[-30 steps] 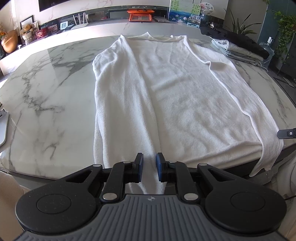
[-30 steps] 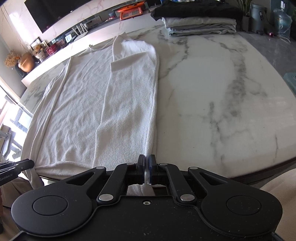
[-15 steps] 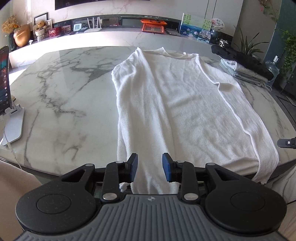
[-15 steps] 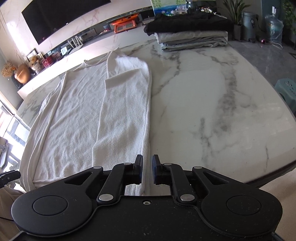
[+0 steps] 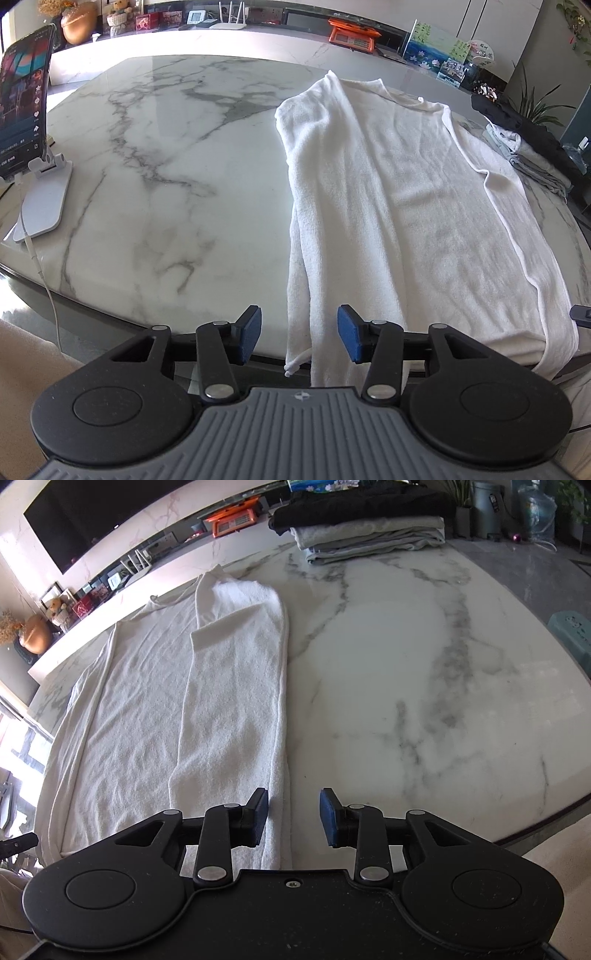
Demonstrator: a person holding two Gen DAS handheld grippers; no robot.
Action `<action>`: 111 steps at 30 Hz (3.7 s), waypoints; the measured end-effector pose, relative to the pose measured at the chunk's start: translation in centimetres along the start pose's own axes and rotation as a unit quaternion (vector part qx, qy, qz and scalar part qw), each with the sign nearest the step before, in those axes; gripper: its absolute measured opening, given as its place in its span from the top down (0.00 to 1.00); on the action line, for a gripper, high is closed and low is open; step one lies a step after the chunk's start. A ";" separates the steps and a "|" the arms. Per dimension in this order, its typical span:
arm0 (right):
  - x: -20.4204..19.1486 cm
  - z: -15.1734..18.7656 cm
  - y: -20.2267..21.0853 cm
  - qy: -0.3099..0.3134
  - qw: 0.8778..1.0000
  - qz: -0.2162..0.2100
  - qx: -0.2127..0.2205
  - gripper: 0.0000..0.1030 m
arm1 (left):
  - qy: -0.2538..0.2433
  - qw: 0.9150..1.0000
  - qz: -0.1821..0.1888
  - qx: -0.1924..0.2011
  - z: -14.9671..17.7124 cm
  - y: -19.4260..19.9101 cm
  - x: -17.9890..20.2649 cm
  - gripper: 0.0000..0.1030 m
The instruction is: Fold clothes
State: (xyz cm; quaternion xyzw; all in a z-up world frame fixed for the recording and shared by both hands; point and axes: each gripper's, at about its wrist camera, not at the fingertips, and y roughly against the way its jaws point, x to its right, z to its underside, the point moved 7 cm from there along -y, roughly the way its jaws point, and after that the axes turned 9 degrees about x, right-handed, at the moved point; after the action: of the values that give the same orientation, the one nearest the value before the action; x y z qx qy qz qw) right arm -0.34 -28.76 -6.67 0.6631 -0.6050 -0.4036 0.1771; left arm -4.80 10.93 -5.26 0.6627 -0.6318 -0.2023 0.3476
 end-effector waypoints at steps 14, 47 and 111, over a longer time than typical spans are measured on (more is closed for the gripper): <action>-1.2 0.3 -0.2 0.040 0.999 0.000 0.000 0.75 | -0.031 0.999 0.004 -0.019 0.7 -0.3 0.8 0.79; -10.0 -15.7 -15.3 0.209 0.974 -0.030 0.078 0.87 | -0.159 0.987 0.023 -0.013 -10.3 -12.4 7.1 0.78; -2.1 -6.5 -5.7 0.068 0.997 -0.010 0.034 0.71 | -0.115 0.993 0.002 0.011 -5.8 -4.9 5.0 0.78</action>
State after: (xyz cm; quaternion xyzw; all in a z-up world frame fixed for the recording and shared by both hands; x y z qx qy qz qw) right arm 8.46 -27.20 -6.16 0.7009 -0.5982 -0.3383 0.1909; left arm 3.33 7.06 -4.01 0.6375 -0.6713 -0.2690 0.2658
